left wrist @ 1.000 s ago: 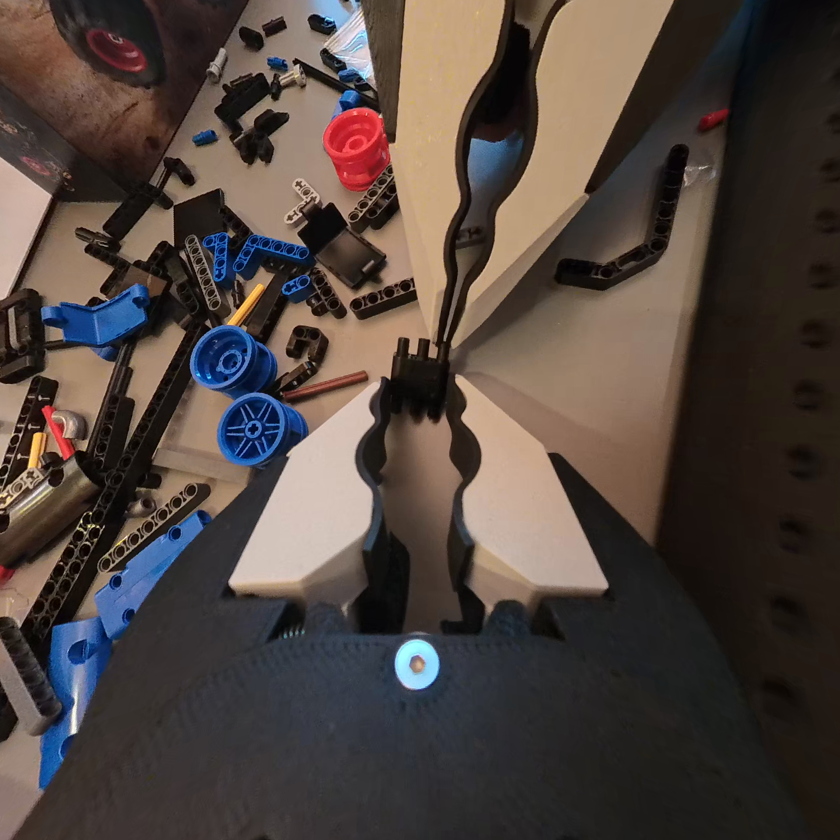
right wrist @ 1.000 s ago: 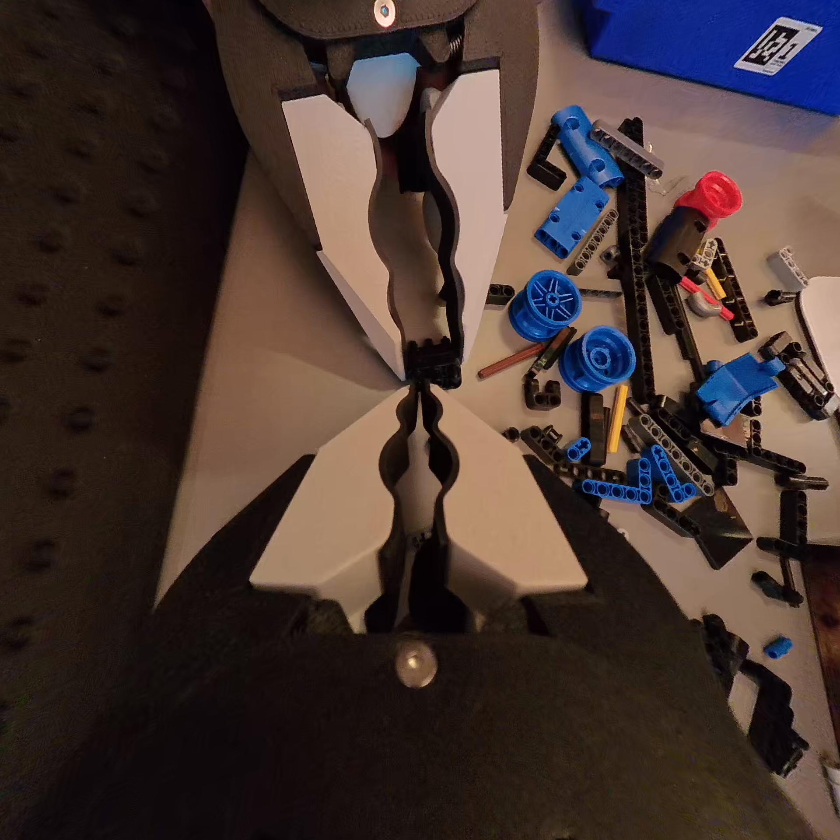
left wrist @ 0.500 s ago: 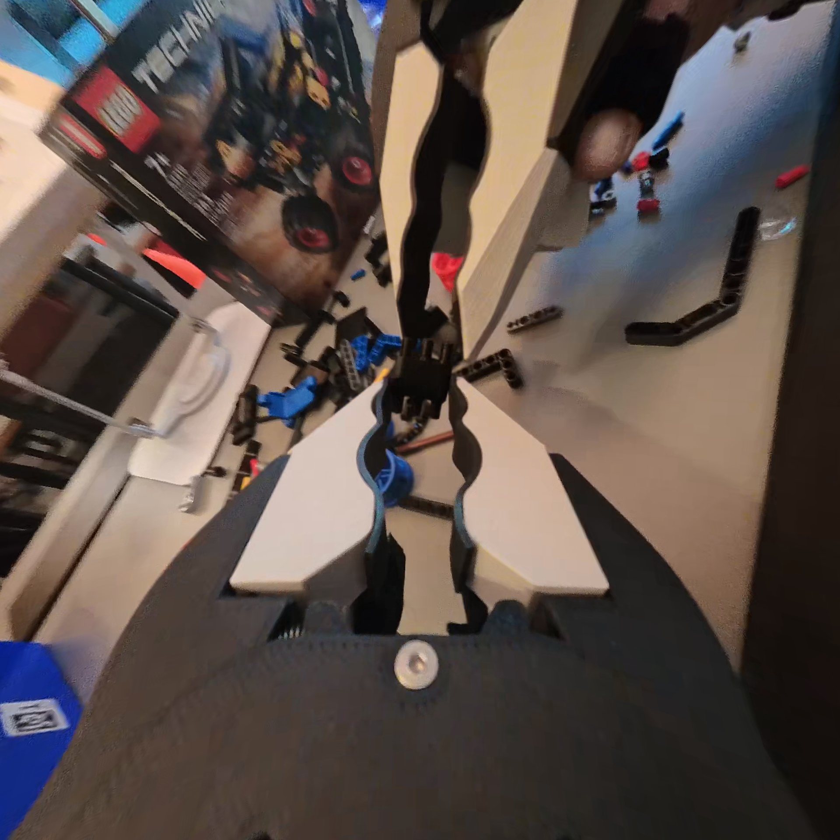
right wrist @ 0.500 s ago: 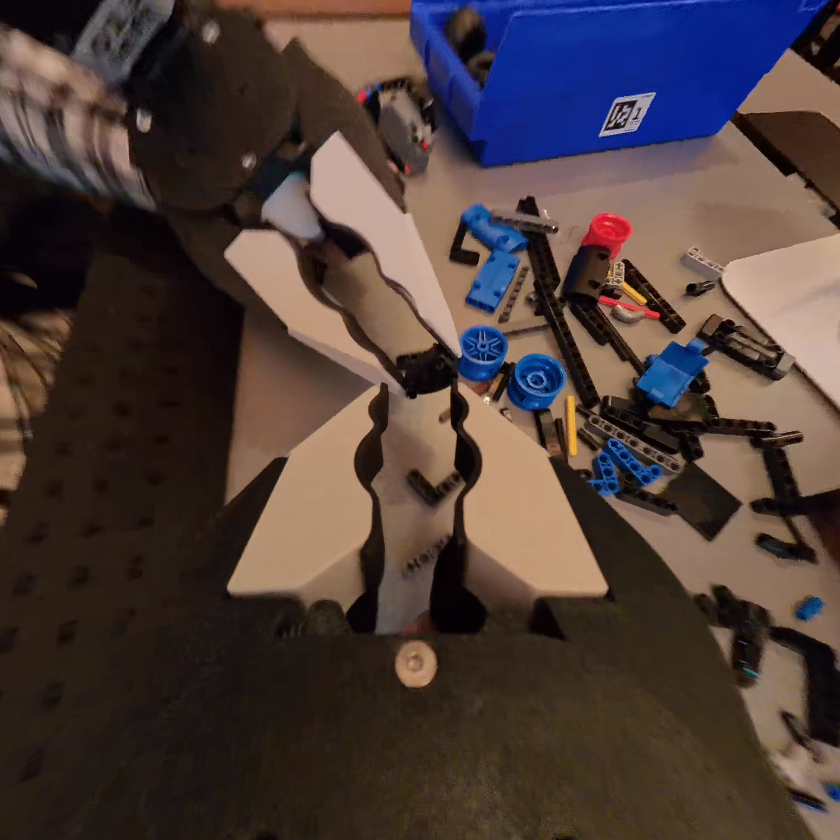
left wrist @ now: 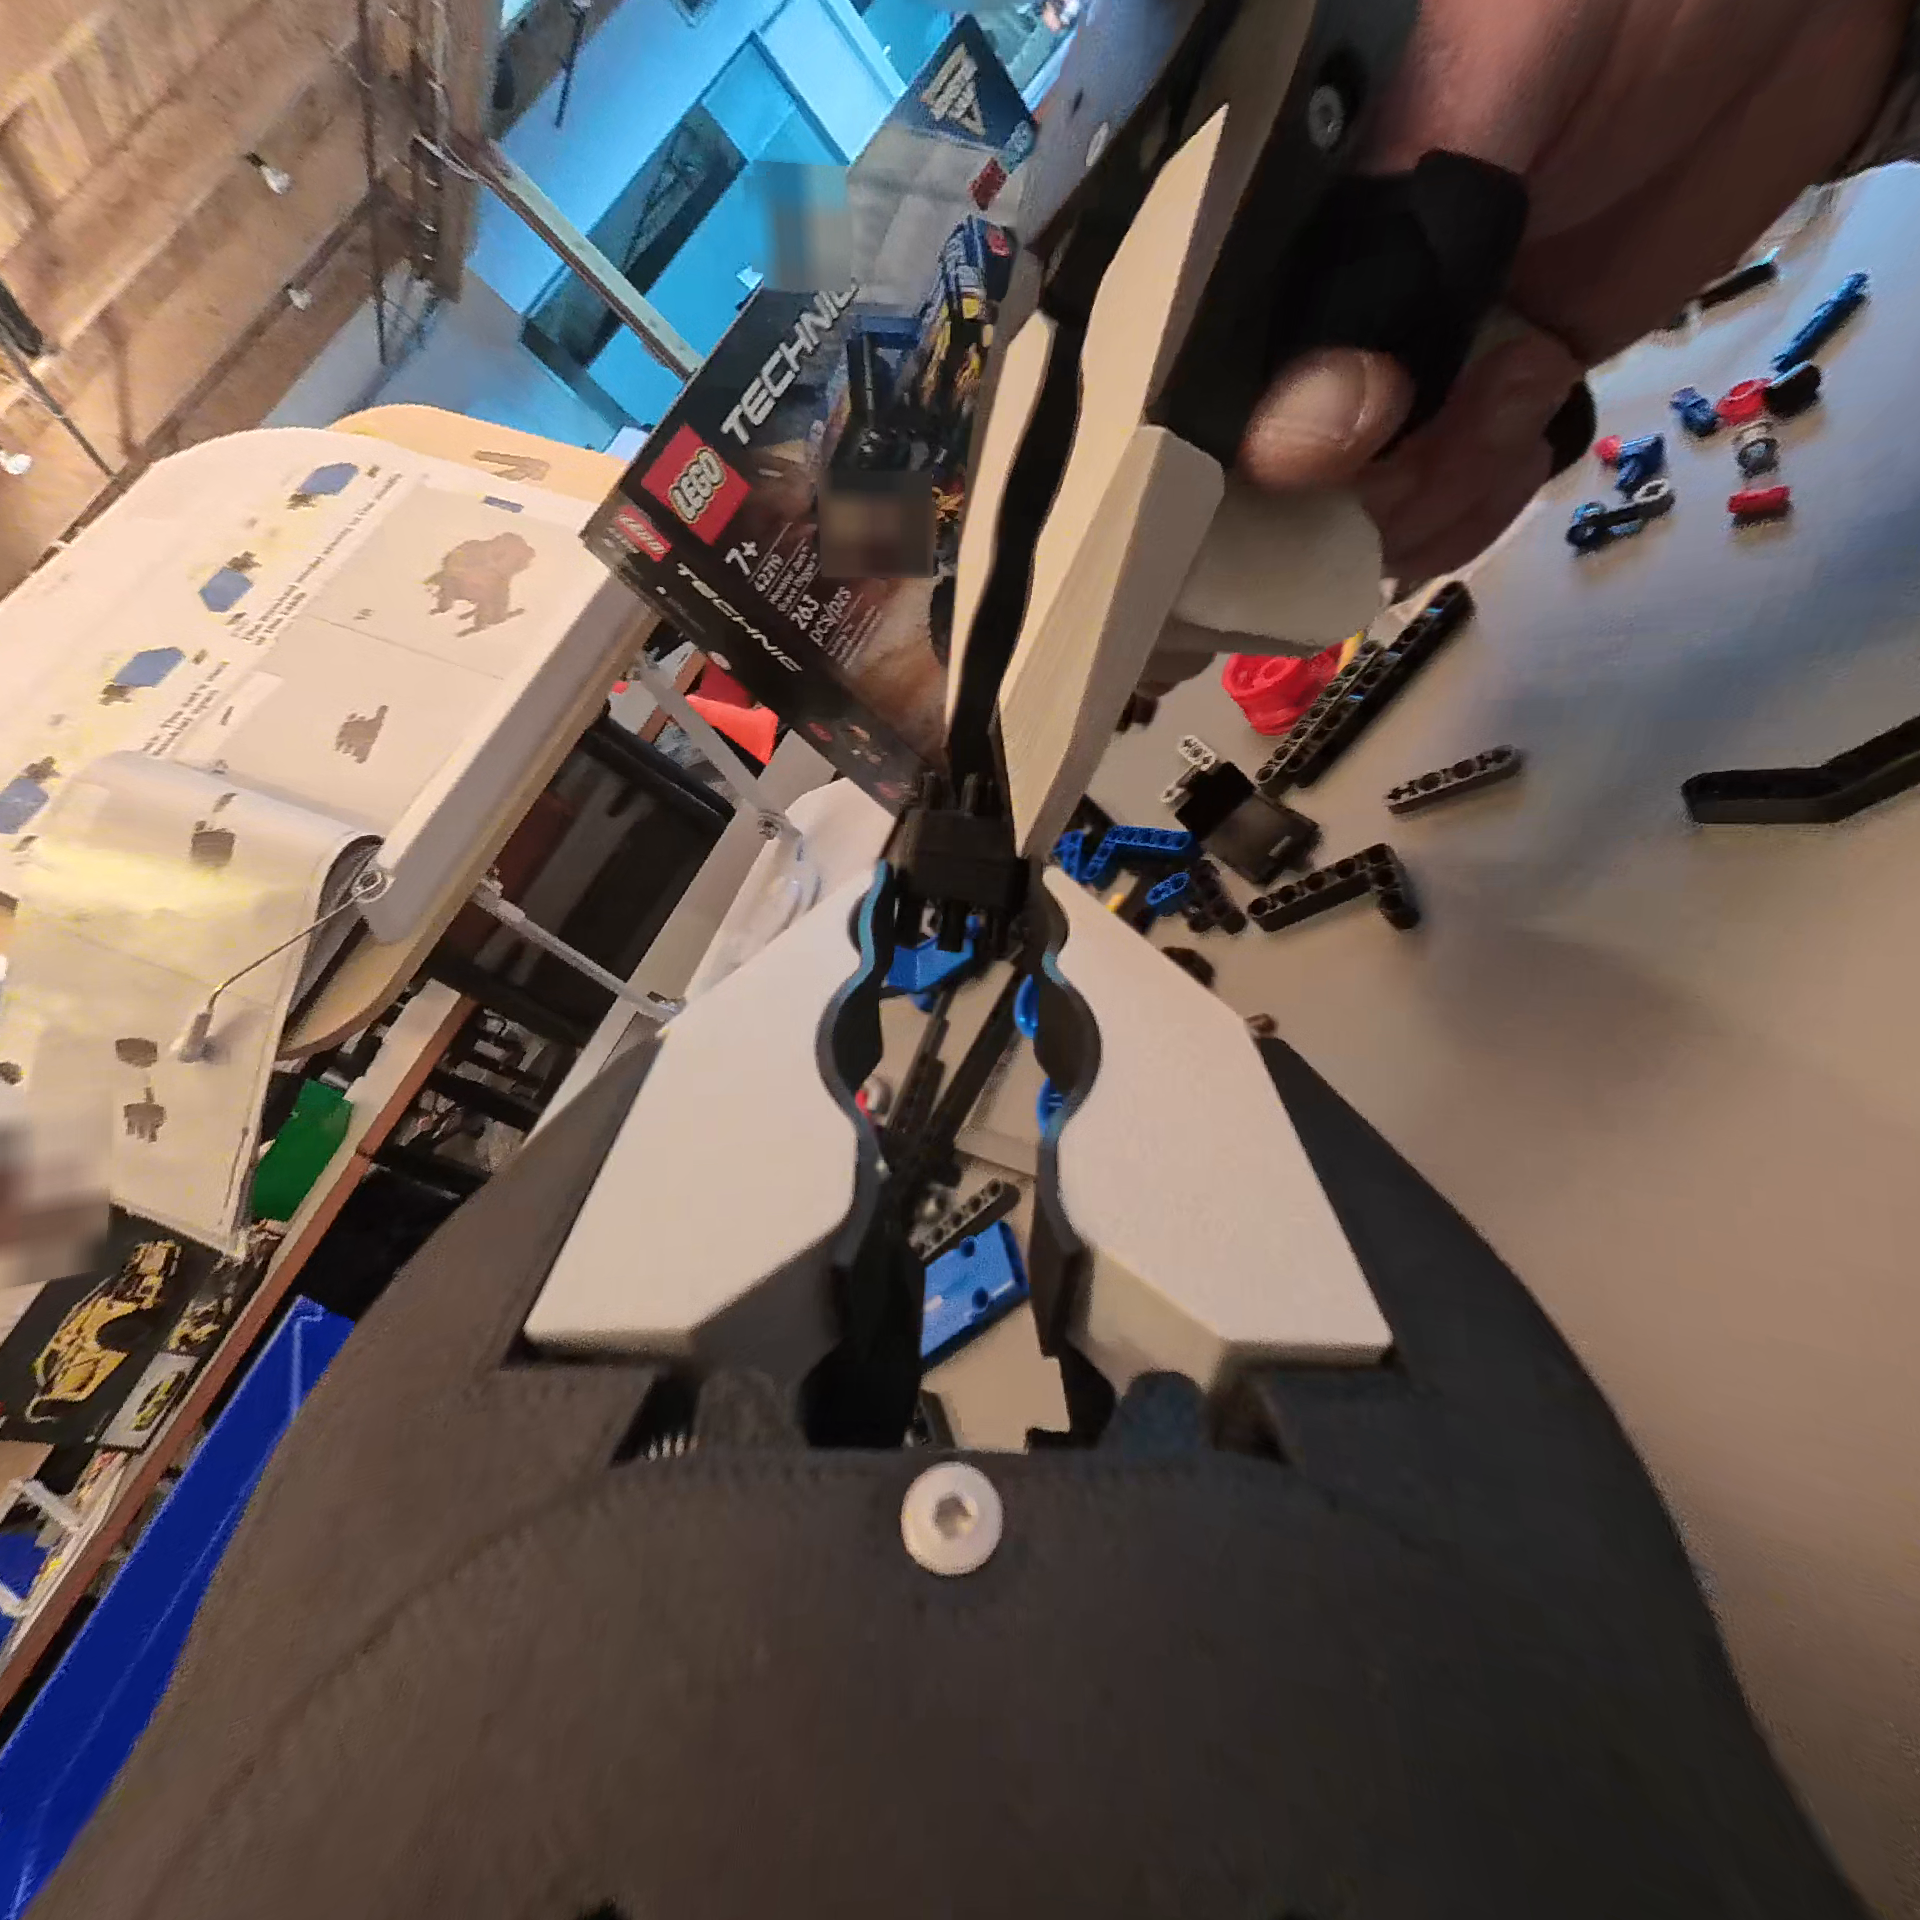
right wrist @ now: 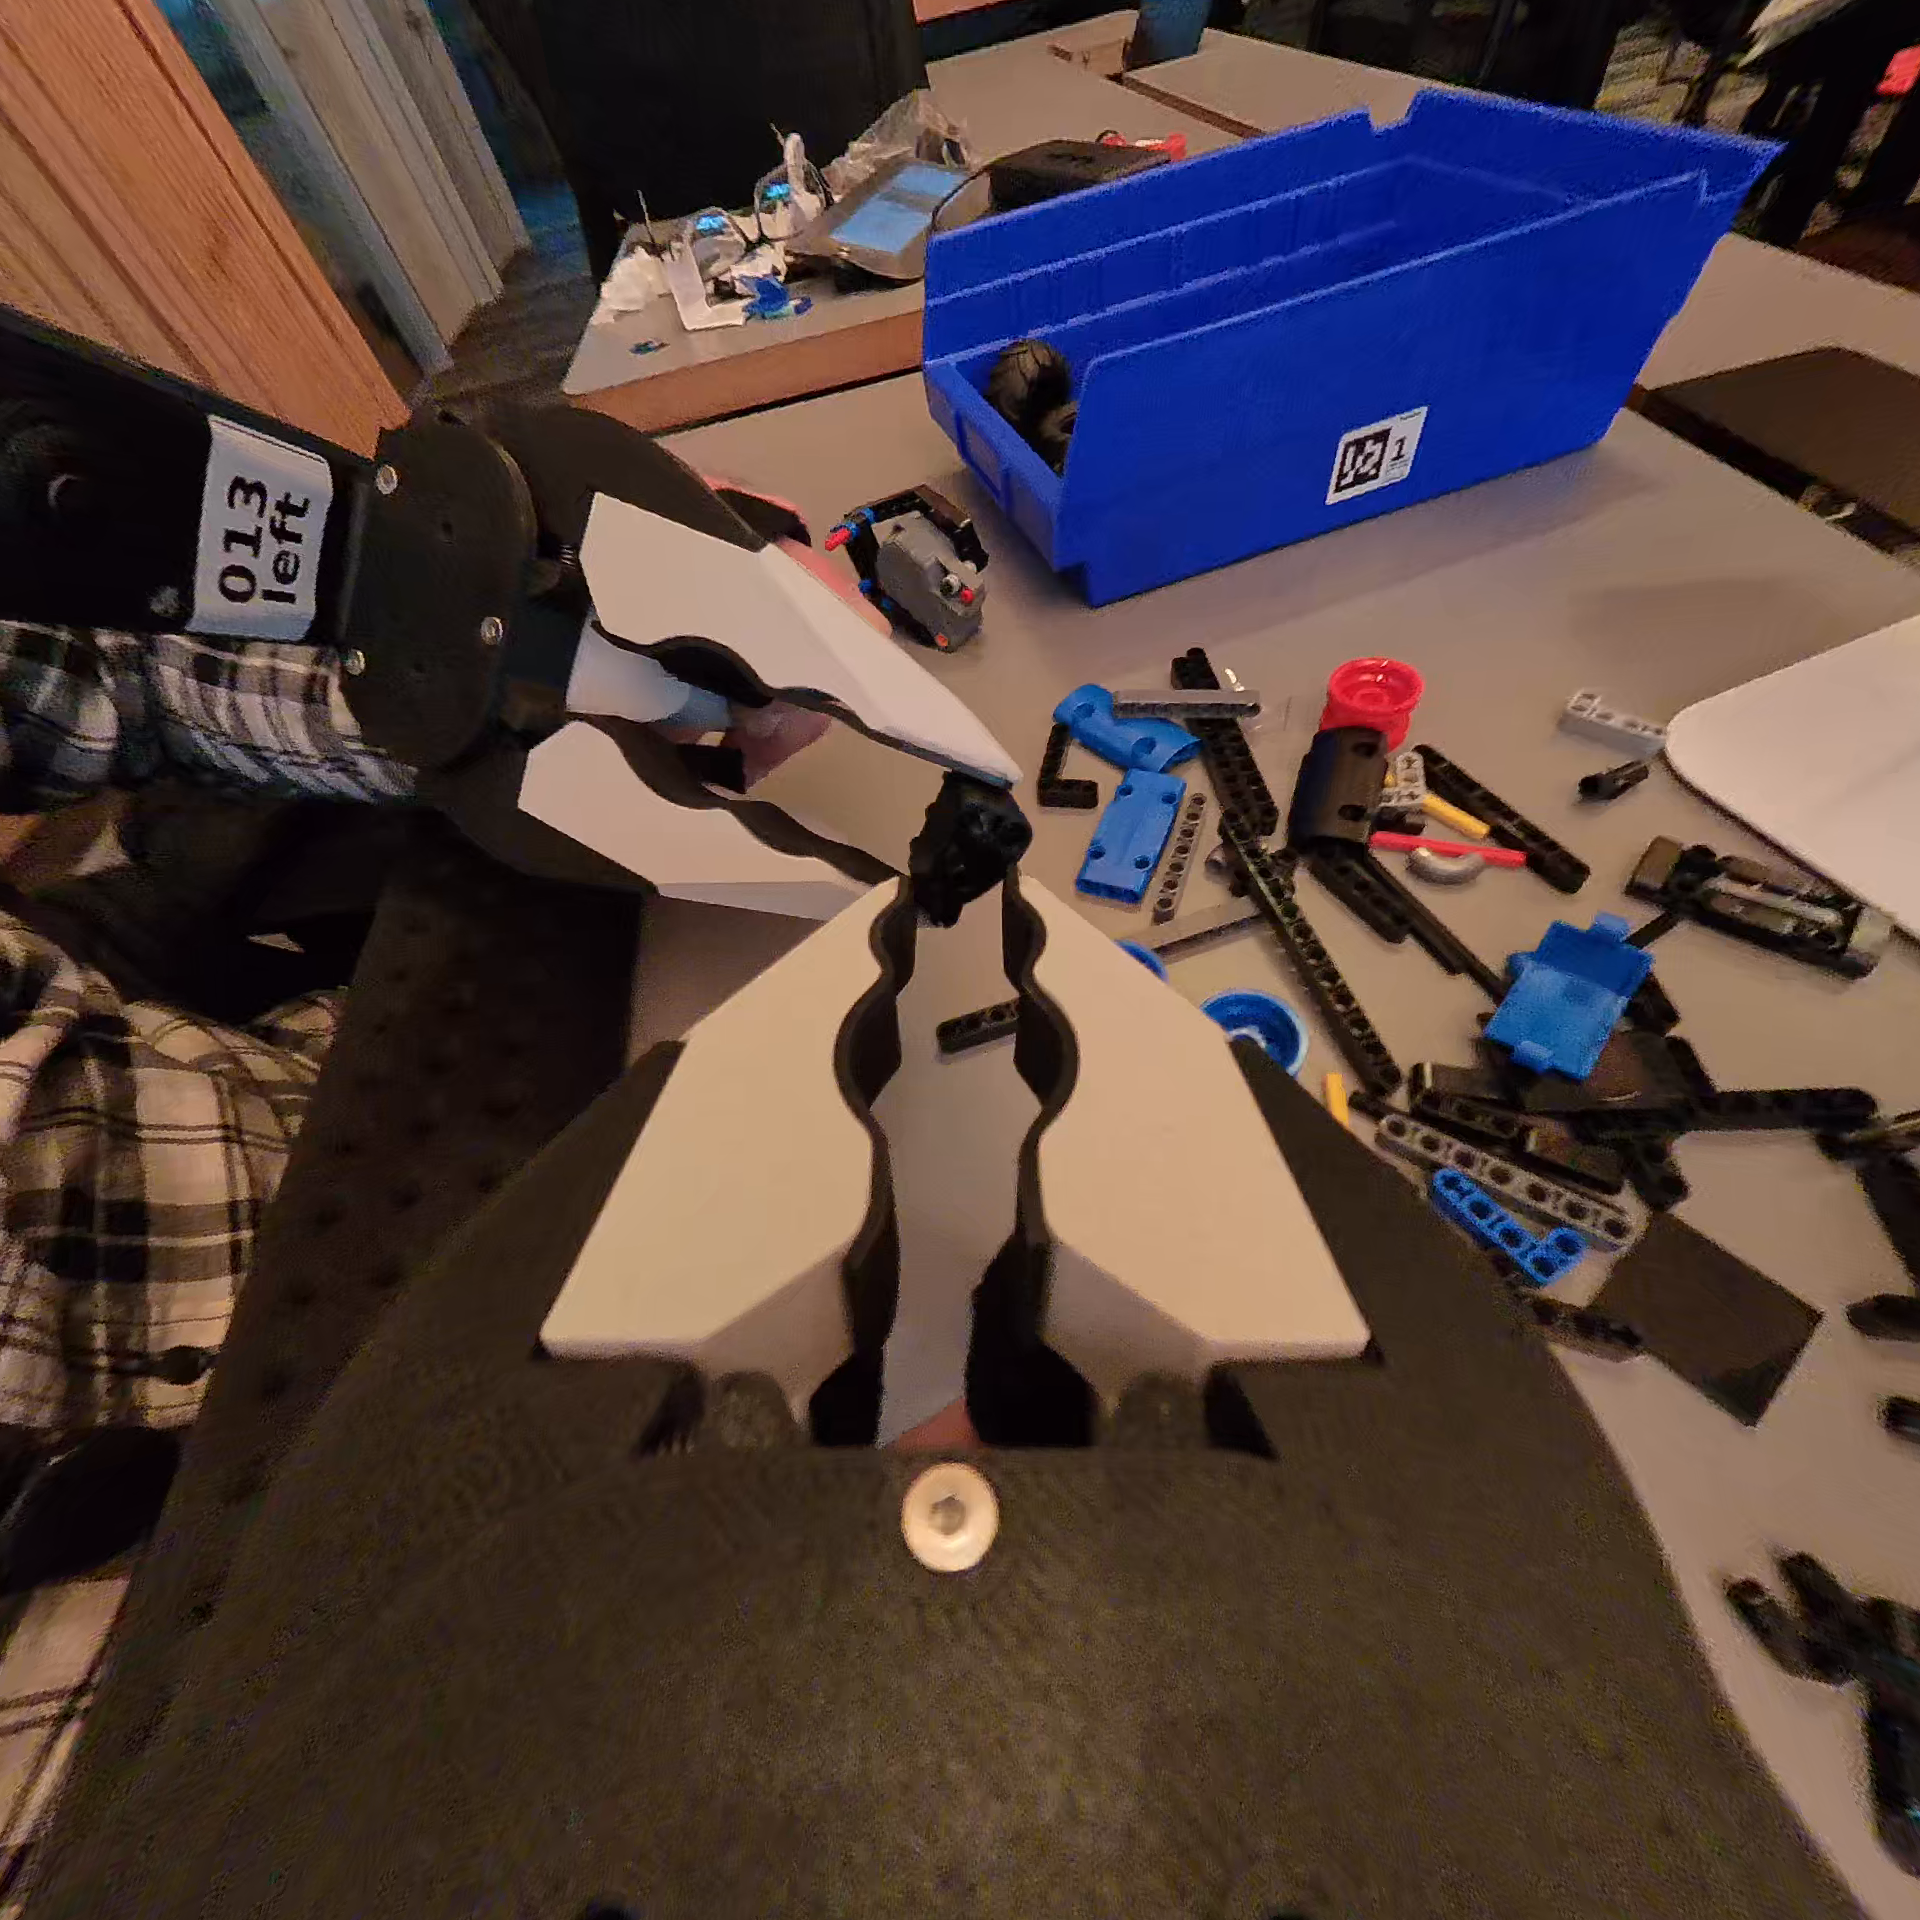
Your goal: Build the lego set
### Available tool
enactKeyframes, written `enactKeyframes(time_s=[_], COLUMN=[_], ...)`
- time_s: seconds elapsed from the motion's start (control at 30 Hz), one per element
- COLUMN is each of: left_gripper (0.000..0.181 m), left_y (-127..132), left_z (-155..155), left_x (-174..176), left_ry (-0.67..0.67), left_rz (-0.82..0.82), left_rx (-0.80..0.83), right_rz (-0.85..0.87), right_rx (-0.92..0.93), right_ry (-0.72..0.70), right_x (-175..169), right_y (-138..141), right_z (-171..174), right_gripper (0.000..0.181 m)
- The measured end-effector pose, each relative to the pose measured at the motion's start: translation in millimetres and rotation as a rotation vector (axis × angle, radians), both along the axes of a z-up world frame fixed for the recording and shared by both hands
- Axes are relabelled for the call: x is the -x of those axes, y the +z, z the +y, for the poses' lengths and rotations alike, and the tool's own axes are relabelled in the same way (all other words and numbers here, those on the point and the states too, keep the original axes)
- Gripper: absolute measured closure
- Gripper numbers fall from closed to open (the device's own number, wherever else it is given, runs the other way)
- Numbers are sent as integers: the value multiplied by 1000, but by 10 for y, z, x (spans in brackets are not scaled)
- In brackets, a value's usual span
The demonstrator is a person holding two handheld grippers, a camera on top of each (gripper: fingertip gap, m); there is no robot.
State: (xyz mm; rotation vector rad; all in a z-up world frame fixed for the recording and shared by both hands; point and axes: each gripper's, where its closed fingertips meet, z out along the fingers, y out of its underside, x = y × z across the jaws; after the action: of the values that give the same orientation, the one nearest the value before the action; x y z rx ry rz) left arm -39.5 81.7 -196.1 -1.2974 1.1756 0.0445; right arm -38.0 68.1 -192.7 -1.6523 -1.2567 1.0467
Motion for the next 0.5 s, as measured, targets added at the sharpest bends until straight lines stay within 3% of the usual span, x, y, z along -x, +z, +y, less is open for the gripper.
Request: enactKeyframes(time_s=[0.27, 0.5], left_gripper=[163, 169], left_y=[111, 162], left_z=[70, 56], left_x=[114, 103], left_ry=[20, -10], left_rz=[-93, -165], left_rx=[35, 79], right_rz=[-38, -7], right_rx=[-263, -339], right_ry=[-78, -101], right_x=[49, 22], right_y=[95, 135], right_z=[132, 145], right_gripper=[176, 177])
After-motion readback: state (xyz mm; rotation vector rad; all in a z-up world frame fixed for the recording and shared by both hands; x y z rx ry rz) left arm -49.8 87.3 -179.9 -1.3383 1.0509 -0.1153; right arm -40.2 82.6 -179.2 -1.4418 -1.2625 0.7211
